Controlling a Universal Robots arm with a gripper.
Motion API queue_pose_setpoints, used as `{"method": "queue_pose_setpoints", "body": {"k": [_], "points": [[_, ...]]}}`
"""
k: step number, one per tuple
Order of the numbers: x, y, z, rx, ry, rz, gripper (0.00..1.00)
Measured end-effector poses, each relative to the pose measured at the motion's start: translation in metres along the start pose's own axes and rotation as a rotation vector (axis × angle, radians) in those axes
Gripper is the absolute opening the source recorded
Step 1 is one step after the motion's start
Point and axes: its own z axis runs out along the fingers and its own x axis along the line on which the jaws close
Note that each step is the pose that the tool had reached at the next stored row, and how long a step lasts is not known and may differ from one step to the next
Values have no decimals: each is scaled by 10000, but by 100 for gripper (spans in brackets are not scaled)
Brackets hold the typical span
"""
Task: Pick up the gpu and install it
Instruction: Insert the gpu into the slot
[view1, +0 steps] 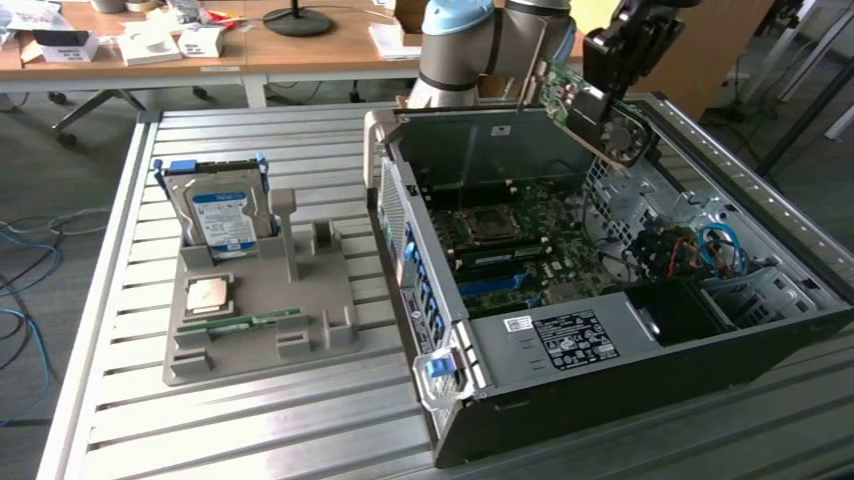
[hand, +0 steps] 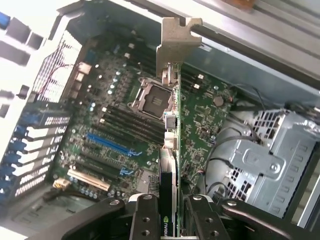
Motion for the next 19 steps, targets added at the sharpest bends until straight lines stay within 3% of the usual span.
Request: {"method": "queue_pose_setpoints", "body": {"k": [19], "points": [[0, -1, 19, 0, 169, -3202, 26]]}}
